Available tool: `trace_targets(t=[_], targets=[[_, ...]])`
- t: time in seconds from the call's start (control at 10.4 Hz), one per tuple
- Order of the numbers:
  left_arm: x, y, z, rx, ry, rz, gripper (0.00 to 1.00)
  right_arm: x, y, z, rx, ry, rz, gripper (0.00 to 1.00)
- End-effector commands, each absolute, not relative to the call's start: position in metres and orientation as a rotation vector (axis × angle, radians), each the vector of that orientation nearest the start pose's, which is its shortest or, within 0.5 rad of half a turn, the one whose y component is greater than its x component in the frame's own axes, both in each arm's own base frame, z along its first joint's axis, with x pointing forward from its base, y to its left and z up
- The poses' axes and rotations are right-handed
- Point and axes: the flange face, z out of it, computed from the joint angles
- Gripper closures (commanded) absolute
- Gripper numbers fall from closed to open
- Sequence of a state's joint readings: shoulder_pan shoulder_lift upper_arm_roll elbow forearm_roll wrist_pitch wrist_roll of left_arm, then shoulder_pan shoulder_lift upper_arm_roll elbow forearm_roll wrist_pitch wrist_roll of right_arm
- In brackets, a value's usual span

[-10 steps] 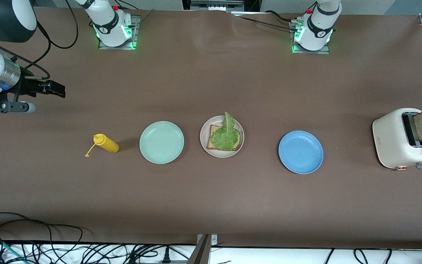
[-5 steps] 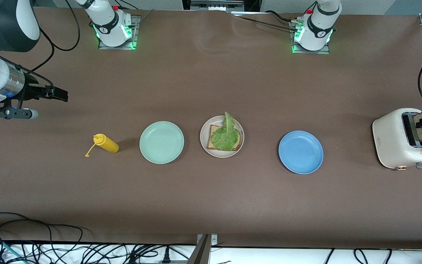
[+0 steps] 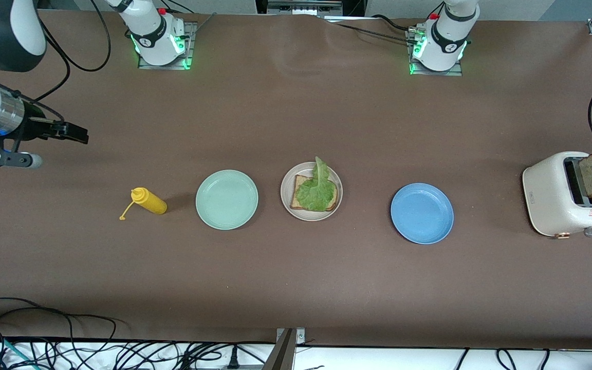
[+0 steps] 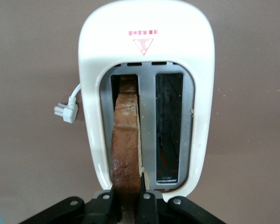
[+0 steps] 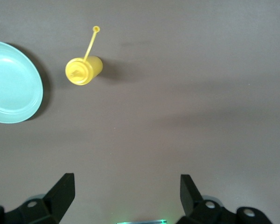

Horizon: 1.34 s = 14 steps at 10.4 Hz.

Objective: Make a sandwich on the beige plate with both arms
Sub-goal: 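Lower the left gripper onto the bread slice in the toaster, then grasp the toast and lift it out of the toaster, left gripper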

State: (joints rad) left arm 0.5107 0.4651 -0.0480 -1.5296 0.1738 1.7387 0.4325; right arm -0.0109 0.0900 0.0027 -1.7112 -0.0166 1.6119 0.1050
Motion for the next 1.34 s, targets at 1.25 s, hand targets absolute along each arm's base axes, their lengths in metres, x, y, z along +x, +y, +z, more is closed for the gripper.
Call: trace_targets(t=[1.25], targets=[[0.625, -0.103, 0.491, -3.218, 0.817, 0.809, 1.00, 0.577, 0.039, 0.530, -3.219, 0.044, 0.235, 0.00]])
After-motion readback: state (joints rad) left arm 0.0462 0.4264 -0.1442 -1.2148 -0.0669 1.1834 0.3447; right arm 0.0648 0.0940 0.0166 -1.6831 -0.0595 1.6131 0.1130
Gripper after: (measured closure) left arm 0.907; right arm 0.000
